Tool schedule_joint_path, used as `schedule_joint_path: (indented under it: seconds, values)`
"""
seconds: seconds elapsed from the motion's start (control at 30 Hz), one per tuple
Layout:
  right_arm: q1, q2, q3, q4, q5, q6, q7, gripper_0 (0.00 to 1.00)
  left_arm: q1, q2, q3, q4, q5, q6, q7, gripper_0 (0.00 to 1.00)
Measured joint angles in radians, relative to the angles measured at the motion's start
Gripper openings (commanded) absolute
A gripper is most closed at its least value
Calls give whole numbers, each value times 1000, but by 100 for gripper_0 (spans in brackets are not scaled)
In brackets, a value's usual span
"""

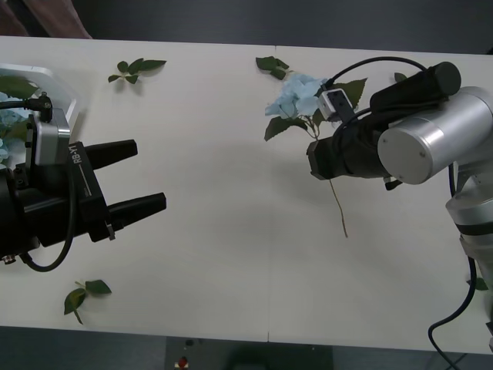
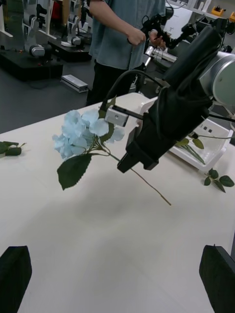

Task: Put the red flowers into the right box and the blue flowers into the left box

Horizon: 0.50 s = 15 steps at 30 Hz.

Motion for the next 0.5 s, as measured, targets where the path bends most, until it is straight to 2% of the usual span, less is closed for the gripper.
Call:
schedule_joint_path:
  seconds: [0.07,0.27,0.5]
  values:
    - [0,2,-29,-21,-46,0,32,0,0,0,0,0,0,0,0,100]
    - [-8,48,-148,-36,-199,0,325,0,0,0,0,0,0,0,0,100]
    - [-51,98,-245,-36,-420,-4,362,0,0,0,0,0,0,0,0,100]
